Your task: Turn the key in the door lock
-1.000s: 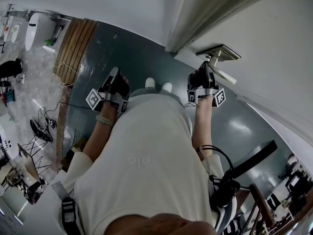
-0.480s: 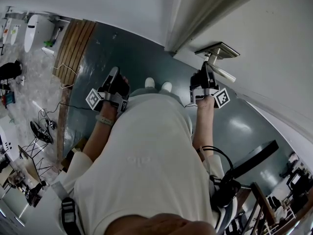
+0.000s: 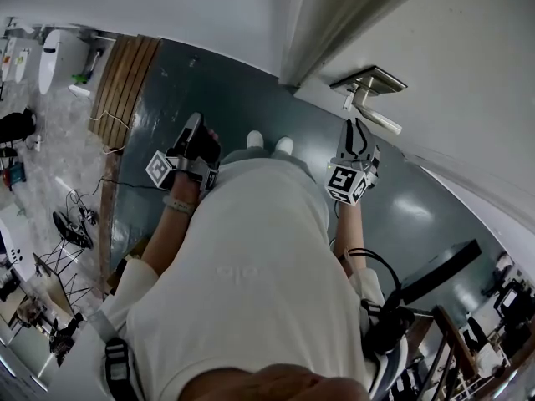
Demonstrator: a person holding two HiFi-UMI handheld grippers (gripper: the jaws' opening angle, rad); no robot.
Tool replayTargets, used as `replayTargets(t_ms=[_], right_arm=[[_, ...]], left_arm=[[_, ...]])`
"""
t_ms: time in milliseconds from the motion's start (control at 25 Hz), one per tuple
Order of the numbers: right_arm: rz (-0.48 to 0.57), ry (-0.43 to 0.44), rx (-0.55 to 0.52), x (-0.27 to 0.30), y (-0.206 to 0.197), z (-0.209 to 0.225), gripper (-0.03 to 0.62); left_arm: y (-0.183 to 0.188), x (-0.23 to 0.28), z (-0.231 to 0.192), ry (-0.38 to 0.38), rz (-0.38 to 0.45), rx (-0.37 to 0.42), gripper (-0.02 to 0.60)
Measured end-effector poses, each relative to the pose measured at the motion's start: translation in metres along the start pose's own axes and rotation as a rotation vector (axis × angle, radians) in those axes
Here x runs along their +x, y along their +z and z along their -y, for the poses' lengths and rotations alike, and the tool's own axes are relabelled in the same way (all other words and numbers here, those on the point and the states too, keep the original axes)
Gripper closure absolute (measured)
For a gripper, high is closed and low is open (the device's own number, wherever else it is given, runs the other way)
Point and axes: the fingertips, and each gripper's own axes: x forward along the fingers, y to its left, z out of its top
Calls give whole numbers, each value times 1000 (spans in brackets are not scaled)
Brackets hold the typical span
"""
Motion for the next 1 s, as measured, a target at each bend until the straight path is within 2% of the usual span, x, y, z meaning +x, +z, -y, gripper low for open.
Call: replayTargets(t_ms=[80,160,280,600,800,1000], right_arm=[[-4,-23,-140,7,4,-8,543],[-8,-45,-198,16,5,-10,533],[-19,-93,-222,30,5,-7,514],[-39,-181,-274,49,12,3,513],[-57,-224,-239,59,17,12,514],[-55,-221,-122,58,17,16,520]], left_arm=[[1,-1,1,1,5,0,574],[1,-2,3,1,12,2,574],[5,-7,1,0,29,2,574],[11,-17,1,-4,63,-11,574],[10,-14,-1,-1,58,-14,574],[11,-14,-4,2,61,-18,574]])
